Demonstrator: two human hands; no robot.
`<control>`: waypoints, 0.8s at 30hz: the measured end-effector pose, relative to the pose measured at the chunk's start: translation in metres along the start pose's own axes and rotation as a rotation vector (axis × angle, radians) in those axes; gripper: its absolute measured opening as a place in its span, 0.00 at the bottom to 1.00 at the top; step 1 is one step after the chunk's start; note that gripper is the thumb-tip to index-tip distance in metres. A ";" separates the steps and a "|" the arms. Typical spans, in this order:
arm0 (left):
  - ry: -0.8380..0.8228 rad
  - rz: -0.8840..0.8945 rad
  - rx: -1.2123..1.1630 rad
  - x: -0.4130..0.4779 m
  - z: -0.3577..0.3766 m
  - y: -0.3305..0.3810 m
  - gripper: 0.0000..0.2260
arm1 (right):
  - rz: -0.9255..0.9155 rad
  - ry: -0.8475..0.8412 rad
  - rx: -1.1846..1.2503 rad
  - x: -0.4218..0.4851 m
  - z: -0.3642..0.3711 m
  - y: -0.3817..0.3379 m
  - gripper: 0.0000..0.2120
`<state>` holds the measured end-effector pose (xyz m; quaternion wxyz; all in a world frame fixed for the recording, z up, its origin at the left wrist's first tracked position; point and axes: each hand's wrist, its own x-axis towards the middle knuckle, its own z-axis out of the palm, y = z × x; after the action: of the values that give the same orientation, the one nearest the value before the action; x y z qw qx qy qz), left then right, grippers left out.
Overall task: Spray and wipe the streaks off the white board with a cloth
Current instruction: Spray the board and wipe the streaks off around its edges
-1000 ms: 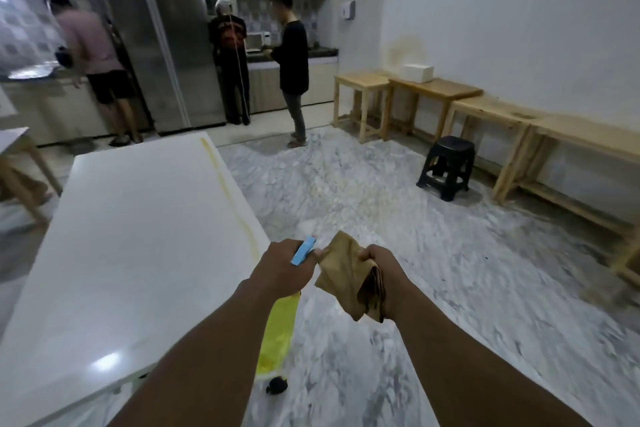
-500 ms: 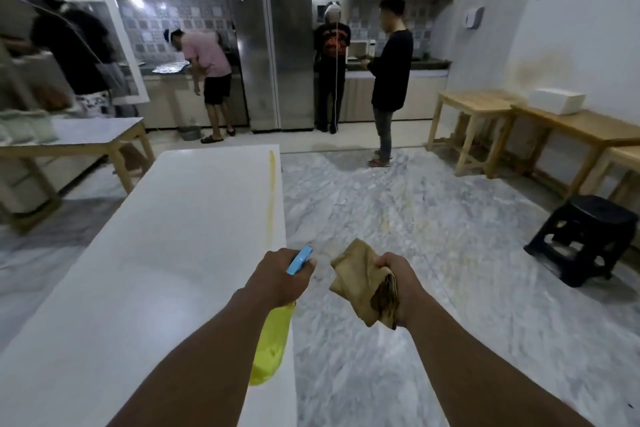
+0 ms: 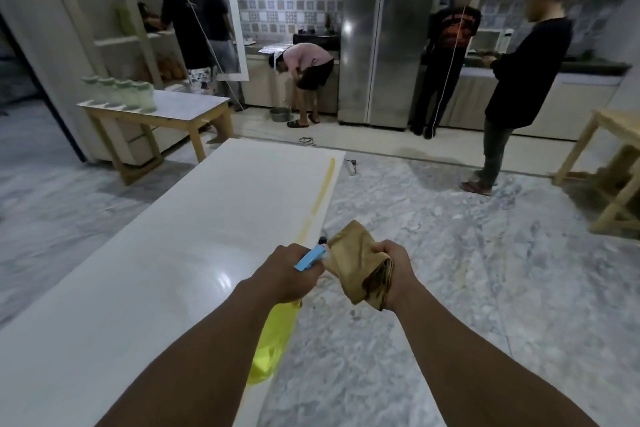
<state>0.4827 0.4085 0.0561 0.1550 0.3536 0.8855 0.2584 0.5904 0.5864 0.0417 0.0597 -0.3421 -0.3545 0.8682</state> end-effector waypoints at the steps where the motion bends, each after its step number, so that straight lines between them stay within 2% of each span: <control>1: -0.006 -0.016 -0.005 0.027 0.001 0.001 0.18 | 0.014 -0.002 -0.020 0.028 0.001 -0.015 0.23; 6: -0.066 -0.001 0.037 0.149 0.000 -0.007 0.19 | 0.061 -0.037 -0.007 0.144 0.011 -0.078 0.22; 12: -0.118 -0.012 0.071 0.290 -0.011 -0.012 0.20 | 0.099 0.027 -0.003 0.264 0.026 -0.147 0.24; 24: -0.140 -0.076 0.087 0.501 -0.027 -0.031 0.23 | 0.151 0.071 -0.058 0.468 0.044 -0.261 0.19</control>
<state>0.1019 0.7343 0.0147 0.2109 0.3436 0.8955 0.1883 0.1711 0.9166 -0.0224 -0.0036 -0.4000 -0.3503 0.8469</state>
